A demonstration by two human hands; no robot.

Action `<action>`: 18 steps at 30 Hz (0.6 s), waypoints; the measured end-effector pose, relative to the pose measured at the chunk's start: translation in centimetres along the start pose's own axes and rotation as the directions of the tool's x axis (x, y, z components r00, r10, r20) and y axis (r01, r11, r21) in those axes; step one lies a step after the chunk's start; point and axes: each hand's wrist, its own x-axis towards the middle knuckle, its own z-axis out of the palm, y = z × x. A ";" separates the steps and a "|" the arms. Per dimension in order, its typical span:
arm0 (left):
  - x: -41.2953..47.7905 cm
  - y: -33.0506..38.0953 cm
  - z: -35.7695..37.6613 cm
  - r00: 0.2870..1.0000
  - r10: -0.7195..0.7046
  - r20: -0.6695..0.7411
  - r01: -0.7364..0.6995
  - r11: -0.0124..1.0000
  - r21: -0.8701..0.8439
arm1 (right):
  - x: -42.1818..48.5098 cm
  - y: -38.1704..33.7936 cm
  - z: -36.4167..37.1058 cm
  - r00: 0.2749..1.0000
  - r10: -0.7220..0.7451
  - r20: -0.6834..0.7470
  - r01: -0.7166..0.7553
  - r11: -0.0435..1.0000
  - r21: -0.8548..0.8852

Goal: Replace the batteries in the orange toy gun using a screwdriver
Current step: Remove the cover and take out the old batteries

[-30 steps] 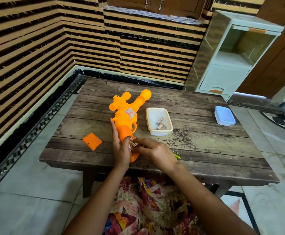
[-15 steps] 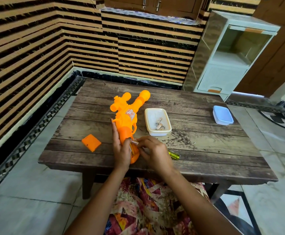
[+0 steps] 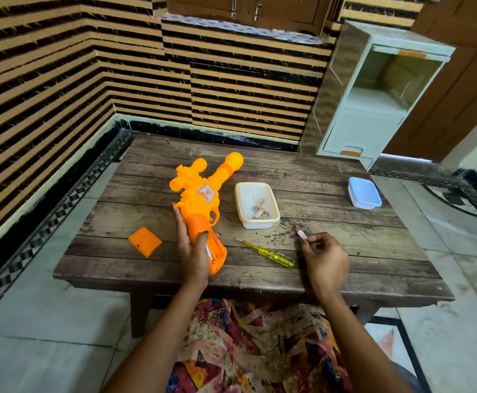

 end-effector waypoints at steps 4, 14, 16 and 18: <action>0.0 -0.1 -0.1 1.000 0.015 -0.004 -0.015 1.000 0.000 | -0.3 0.7 0.4 0.997 0.055 0.046 -0.057 0.998 0.028; 0.1 -0.6 -0.3 1.000 0.010 -0.003 -0.010 0.999 0.048 | -0.6 1.4 0.2 0.995 0.024 0.100 -0.034 0.995 0.096; 0.1 -0.5 -0.3 1.000 0.011 -0.002 -0.011 0.999 0.035 | -0.5 1.4 0.2 0.992 0.038 0.116 -0.050 0.994 0.102; 0.1 -0.5 -0.1 0.999 0.034 0.000 -0.034 0.999 0.023 | -0.4 1.4 0.2 0.992 0.035 0.118 -0.047 0.994 0.100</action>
